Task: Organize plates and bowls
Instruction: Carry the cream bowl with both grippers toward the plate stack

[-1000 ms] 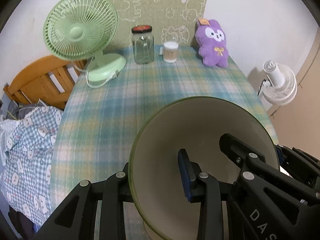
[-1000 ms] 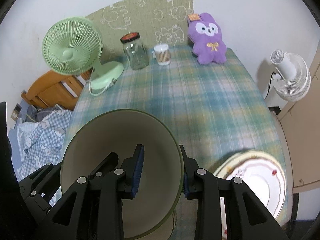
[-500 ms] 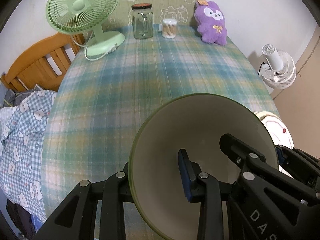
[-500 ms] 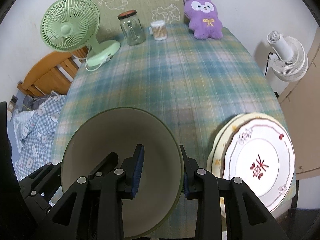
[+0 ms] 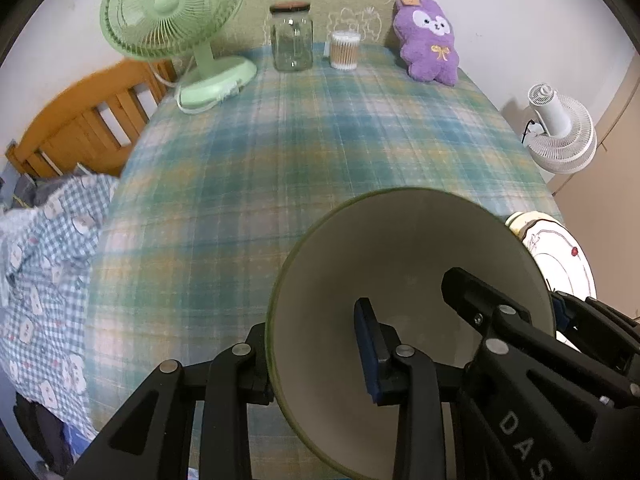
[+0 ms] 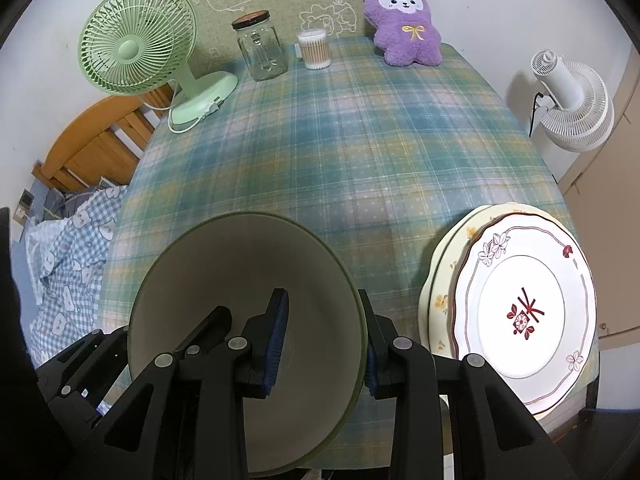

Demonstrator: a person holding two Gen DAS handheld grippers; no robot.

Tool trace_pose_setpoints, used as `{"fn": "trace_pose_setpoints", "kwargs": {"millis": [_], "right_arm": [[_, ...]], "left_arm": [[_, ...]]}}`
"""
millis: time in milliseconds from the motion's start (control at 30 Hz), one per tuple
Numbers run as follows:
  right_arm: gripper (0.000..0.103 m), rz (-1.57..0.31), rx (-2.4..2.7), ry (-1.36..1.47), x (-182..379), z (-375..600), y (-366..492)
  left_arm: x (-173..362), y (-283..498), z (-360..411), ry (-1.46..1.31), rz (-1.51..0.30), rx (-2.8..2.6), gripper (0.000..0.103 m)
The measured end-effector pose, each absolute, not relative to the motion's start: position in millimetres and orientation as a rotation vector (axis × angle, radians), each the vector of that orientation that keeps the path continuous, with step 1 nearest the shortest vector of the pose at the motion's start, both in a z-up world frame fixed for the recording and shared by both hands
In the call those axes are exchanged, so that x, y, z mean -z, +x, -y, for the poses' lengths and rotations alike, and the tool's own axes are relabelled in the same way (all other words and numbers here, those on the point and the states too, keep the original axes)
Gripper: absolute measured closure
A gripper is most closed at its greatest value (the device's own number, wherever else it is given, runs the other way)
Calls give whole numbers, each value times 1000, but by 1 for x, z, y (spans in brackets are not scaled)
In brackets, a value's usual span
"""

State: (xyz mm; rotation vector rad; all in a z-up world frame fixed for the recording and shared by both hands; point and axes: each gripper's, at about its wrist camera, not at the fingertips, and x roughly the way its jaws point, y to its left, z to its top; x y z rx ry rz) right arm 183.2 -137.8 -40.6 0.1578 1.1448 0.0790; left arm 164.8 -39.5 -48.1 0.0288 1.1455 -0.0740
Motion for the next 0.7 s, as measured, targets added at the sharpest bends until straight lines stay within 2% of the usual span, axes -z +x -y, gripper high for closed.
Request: {"fn": "trace_pose_setpoints", "kwargs": {"millis": [700], "right_arm": [[67, -1175, -69, 158, 57, 145, 189]], "left_arm": [[61, 168, 43, 85, -1165, 26, 72]]}}
